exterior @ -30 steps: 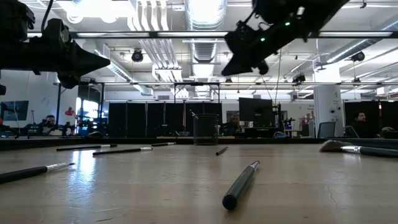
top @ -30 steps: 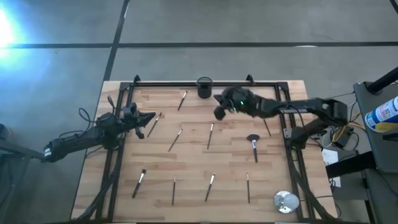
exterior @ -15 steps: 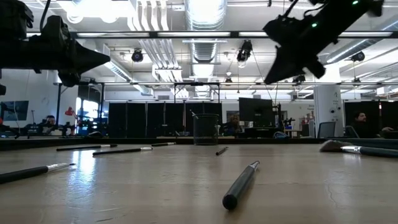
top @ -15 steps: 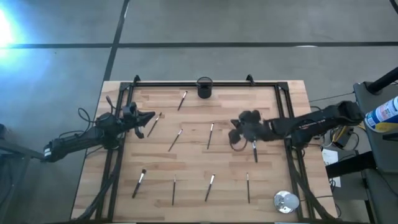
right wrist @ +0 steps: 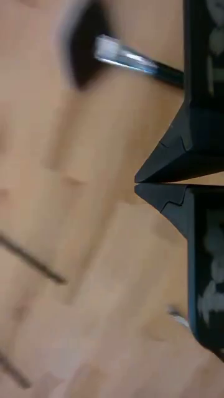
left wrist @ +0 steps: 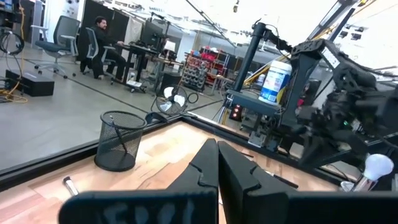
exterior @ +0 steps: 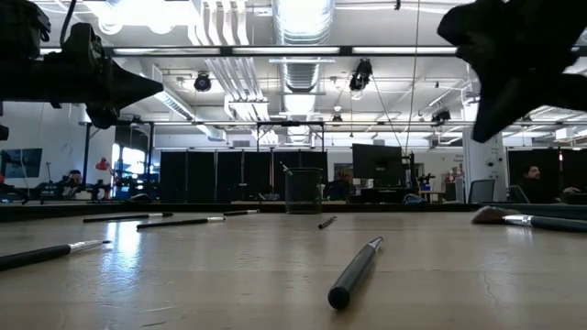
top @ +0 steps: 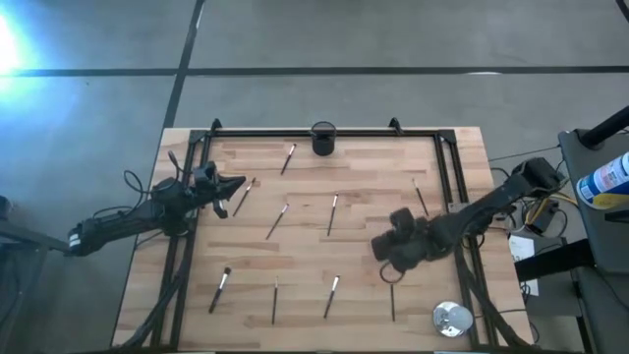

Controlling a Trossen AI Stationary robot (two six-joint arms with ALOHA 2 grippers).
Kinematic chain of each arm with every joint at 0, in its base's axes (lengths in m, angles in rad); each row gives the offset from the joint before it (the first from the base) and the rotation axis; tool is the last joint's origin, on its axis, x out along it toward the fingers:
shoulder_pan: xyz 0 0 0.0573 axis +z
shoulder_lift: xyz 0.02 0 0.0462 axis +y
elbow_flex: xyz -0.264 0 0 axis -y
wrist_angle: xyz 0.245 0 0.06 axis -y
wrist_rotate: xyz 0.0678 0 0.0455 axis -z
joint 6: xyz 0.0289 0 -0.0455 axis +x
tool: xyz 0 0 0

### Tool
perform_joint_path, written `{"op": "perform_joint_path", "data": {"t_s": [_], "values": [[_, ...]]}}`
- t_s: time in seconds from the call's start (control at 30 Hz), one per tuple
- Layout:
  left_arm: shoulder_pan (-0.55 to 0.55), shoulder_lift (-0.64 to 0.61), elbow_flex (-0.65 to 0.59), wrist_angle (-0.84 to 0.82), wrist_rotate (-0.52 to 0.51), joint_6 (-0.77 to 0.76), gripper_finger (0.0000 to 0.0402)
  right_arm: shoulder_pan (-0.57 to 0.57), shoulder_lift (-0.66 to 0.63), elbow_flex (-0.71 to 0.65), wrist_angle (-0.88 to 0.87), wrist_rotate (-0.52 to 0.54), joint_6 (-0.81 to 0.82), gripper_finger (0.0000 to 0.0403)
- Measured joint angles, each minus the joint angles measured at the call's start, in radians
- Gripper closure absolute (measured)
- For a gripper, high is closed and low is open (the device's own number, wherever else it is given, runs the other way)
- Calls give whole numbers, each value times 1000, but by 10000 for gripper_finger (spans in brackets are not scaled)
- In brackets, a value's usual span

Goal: Put items in baskets/containers
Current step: Put the black highlighter brush into the black pen holder

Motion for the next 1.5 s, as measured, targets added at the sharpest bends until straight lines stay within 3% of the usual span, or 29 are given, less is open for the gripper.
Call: {"op": "perform_joint_path", "data": {"t_s": [0.2,0.4,0.77,0.93,1.1,1.5], "values": [[0,13,0,6,3,-9,402,69,127,93,-121,-183,192,369],[0,18,0,23,3,-12,402,44,186,68,-257,-204,281,321],[0,28,0,23,5,-22,402,-169,-61,-216,-59,-176,107,248],[0,36,0,22,19,-47,402,-246,-93,-317,66,-188,24,223],[0,54,0,23,20,-43,402,-264,-54,-357,97,-193,18,238],[0,150,0,72,20,-57,395,-263,-28,-365,134,-172,-50,343]]}}
